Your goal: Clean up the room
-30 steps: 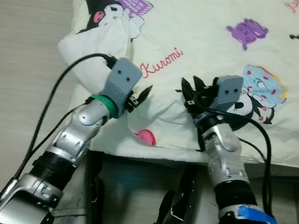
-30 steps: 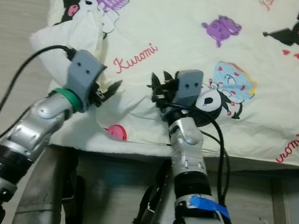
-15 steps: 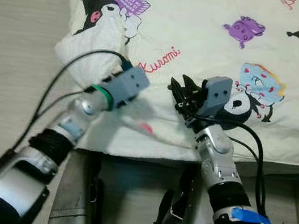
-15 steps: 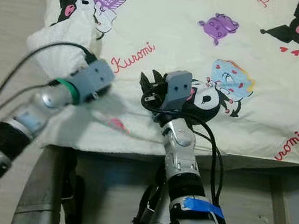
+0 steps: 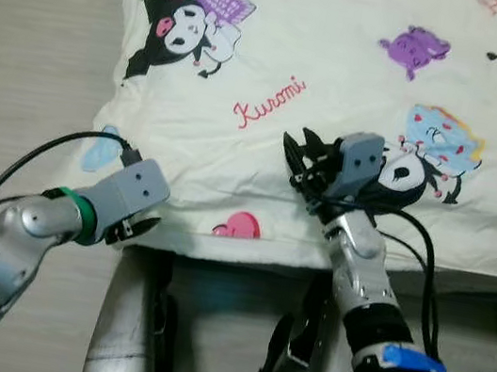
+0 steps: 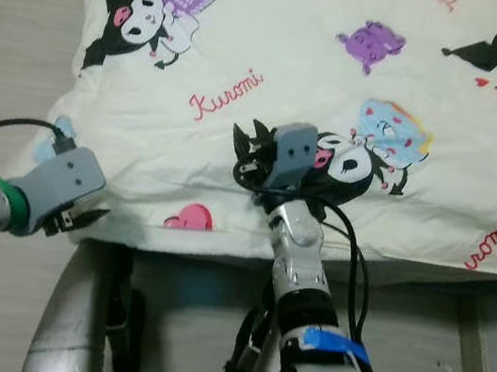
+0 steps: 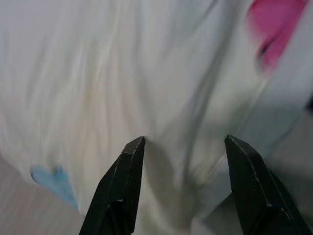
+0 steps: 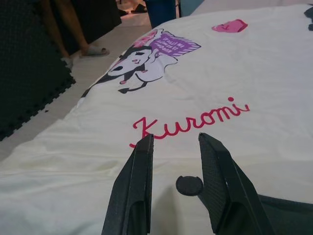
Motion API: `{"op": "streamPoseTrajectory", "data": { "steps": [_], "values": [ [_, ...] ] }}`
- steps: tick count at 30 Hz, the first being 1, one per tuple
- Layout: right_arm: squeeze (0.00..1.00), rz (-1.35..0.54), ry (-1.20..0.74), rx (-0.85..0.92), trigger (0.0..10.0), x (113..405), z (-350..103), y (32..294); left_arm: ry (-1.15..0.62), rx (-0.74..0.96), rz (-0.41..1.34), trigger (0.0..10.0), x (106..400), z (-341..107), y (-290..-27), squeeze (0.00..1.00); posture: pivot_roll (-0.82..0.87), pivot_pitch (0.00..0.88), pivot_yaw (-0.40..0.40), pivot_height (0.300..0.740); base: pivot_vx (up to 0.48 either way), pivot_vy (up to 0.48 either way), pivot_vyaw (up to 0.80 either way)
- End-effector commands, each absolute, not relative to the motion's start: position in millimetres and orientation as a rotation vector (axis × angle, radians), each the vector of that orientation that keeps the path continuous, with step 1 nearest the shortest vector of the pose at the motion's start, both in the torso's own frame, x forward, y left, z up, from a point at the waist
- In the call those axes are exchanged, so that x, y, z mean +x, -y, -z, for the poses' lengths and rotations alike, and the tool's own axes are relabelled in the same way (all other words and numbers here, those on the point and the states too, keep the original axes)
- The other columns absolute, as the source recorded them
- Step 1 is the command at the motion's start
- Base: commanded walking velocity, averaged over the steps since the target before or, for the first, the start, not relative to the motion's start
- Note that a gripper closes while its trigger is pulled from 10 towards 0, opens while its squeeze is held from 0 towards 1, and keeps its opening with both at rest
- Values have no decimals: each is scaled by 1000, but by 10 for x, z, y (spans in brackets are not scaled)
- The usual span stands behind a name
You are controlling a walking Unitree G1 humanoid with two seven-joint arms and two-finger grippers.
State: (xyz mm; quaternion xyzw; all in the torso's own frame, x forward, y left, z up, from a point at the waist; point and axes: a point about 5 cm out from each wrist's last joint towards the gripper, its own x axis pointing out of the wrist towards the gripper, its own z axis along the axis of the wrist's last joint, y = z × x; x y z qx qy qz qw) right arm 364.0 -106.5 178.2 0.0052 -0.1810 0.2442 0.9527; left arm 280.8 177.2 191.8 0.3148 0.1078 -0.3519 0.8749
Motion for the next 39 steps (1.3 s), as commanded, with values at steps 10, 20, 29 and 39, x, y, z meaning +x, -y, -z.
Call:
{"op": "streamPoseTrajectory", "data": {
  "steps": [10, 20, 29, 39],
  "values": [
    [0, -478, 316, 39, 10000, 3585, -1601, 1048, 44, 255, 714, 10000, 2815, -2385, -1537, 0, 146, 349, 12, 564, 0, 0, 0],
    [0, -305, -58, -69, 10000, 3390, -879, 1300, -89, 231, 216, 10000, 3121, -1735, -1861, 0, 48, 242, 2, 564, 0, 0, 0],
    [0, -249, -149, -63, 10000, 3212, -725, 1556, -119, 226, 186, 10000, 3211, -1553, -1766, 0, 9, 212, 25, 564, 0, 0, 0],
    [0, -230, 212, 121, 10000, 3129, -1361, 1540, -62, 235, 157, 10000, 3253, -1556, -1754, 0, -3, 200, 23, 564, 0, 0, 0]
  ]
}}
